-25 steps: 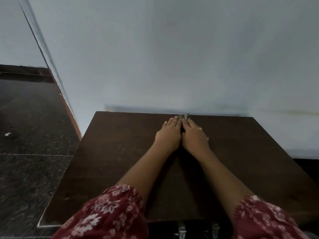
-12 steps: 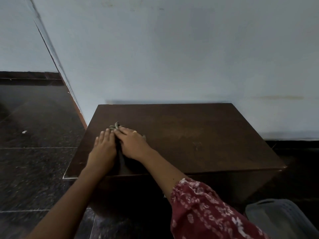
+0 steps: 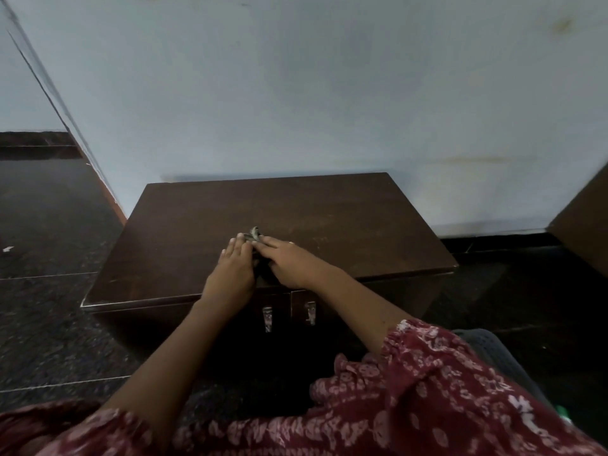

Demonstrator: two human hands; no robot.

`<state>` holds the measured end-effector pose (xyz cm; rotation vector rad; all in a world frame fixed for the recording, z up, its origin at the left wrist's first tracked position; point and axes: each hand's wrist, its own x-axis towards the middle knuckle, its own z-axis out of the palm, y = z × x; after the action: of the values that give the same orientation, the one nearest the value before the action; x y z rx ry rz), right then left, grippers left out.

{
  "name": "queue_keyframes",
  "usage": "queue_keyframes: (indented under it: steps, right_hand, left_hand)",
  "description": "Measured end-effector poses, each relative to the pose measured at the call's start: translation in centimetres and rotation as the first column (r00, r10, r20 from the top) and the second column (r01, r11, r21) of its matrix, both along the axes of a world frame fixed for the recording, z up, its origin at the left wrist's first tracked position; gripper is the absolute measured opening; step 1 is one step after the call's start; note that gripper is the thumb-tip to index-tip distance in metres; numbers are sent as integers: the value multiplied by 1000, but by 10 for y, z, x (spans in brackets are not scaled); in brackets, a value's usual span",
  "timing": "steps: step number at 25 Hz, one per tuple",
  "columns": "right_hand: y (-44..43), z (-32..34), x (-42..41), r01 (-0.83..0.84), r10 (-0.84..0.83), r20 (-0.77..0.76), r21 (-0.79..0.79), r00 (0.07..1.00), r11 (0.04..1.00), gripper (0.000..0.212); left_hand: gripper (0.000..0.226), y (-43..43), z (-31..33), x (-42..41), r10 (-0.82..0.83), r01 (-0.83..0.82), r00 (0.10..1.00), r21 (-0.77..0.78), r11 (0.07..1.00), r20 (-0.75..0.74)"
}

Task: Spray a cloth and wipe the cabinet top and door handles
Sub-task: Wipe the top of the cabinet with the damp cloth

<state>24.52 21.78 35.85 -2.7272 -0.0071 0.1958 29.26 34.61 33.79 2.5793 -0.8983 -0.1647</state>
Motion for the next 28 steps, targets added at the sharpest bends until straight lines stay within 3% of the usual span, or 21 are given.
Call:
queue_keyframes:
  steps: [5, 10, 18, 22, 28]
  right_hand:
    - [-58, -2, -53, 248, -251, 85, 44, 964, 968, 59]
    - [-37, -5, -37, 389, -373, 156, -90, 915, 917, 45]
    - [83, 0, 26, 42, -25, 122, -131, 992, 990, 57]
    - [144, 5, 56, -98, 108, 88, -119, 990, 988, 53]
    - [187, 11, 73, -282, 282, -22, -168, 959, 945, 51]
  left_hand:
    - [49, -70, 7, -35, -177, 177, 983, 8, 984, -59]
    - [48, -60, 10, -37, -140, 140, 990, 83, 987, -2]
    - [48, 66, 6, -2, 180, -186, 980, 73, 980, 83]
    - [49, 125, 2, 4, 368, -376, 924, 82, 923, 101]
    - [49, 167, 2, -3, 502, -504, 862, 16, 864, 69]
